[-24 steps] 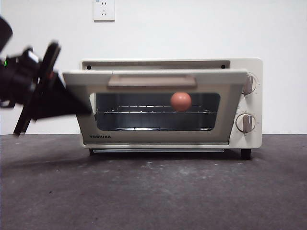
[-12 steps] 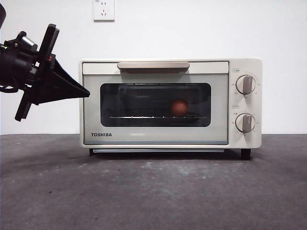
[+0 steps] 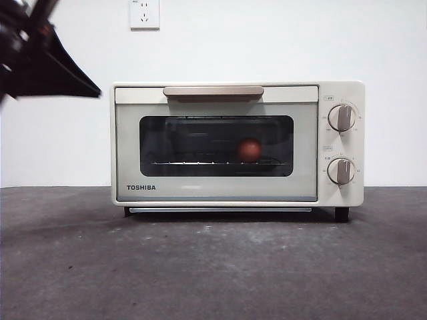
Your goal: Eggoven
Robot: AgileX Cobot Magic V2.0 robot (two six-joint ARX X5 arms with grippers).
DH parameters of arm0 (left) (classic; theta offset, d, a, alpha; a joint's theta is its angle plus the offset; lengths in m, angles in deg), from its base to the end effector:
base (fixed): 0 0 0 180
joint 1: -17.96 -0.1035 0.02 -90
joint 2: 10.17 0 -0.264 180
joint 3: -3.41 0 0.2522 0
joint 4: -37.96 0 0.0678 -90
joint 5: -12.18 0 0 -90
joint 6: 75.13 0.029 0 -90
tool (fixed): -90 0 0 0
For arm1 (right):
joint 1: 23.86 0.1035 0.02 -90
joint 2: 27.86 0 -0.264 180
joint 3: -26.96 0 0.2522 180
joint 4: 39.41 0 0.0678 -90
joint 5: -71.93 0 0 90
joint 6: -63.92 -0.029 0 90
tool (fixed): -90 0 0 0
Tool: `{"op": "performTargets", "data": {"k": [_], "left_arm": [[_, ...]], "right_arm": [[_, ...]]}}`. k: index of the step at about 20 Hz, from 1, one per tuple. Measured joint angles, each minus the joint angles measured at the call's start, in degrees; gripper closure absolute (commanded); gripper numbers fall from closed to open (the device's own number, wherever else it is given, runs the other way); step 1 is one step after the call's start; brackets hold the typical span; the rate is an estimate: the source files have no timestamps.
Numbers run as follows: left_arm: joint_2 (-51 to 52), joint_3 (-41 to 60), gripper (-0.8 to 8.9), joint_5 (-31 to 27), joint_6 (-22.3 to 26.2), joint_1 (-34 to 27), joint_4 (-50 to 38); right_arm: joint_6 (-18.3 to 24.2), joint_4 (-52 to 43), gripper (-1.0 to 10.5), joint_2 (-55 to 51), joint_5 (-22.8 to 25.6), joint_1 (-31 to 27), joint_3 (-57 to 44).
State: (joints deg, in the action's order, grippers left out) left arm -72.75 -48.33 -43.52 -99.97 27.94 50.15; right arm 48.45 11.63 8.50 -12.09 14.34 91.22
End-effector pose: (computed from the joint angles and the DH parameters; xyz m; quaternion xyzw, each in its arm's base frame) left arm 0.2242 -0.0561 0.2545 -0.2363 0.2700 -0.3187 0.8773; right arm 0.0955 0.0713 0.3400 0.0519 0.2207 0.2444 0.9428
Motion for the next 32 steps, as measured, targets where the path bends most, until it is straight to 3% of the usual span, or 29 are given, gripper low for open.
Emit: {"op": "performTargets", "data": {"k": [6,11,16,32], "left_arm": [[14.3,0.0,8.06,-8.4,5.7,1.6,14.1],[24.2,0.0,8.06,-13.0,7.7,1.8,24.1],[30.3,0.0,8.06,-16.6,8.5,1.8,31.7],[32.9,0.0,8.06,-16.6,8.9,1.8,33.7]], "right_arm": [[0.0,1.1,7.7,0.0,-1.7,0.0,0.0],[0.0,1.5,9.5,0.0,-1.9,0.0,0.0],[0.0,3.5,9.4,0.0,-1.9,0.0,0.0],[0.0,2.3,9.4,0.0,-1.6,0.0,0.0]]}}
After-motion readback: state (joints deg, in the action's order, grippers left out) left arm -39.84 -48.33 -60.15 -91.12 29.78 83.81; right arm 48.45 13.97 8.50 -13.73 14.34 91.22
